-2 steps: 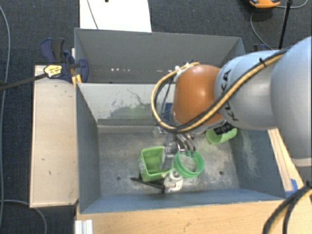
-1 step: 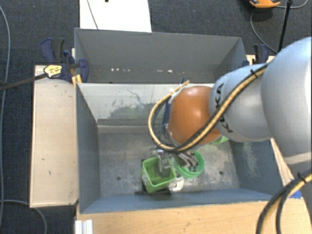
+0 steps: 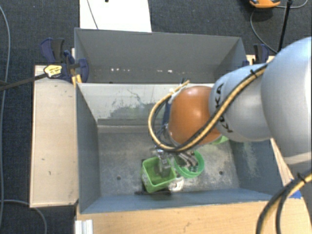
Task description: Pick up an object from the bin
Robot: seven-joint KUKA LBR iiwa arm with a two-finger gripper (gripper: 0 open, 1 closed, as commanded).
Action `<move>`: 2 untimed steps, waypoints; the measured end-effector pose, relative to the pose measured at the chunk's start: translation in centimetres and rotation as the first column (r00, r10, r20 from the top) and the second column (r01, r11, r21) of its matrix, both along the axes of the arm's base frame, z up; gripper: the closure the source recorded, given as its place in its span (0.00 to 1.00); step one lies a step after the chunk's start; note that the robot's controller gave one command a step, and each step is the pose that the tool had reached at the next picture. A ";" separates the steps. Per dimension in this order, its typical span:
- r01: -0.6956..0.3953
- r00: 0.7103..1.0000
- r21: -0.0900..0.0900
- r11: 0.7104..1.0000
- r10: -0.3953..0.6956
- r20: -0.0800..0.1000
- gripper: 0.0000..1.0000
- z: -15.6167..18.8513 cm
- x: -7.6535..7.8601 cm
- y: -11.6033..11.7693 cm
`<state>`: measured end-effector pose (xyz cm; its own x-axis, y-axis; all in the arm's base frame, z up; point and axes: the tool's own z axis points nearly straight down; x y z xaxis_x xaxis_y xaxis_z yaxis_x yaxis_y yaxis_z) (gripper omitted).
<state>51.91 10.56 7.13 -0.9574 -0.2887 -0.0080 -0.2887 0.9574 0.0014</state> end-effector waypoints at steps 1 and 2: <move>0.018 1.000 0.001 1.000 -0.018 0.001 1.00 11.6 -1.1 -0.1; 0.020 1.000 0.001 1.000 -0.020 0.001 1.00 11.5 -1.1 -0.1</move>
Offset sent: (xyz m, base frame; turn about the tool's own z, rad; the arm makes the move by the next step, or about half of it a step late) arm 0.0000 0.0000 0.0000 0.0000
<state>50.78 10.41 18.68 -0.9629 -0.2698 -0.0095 -0.2698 0.9629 0.0021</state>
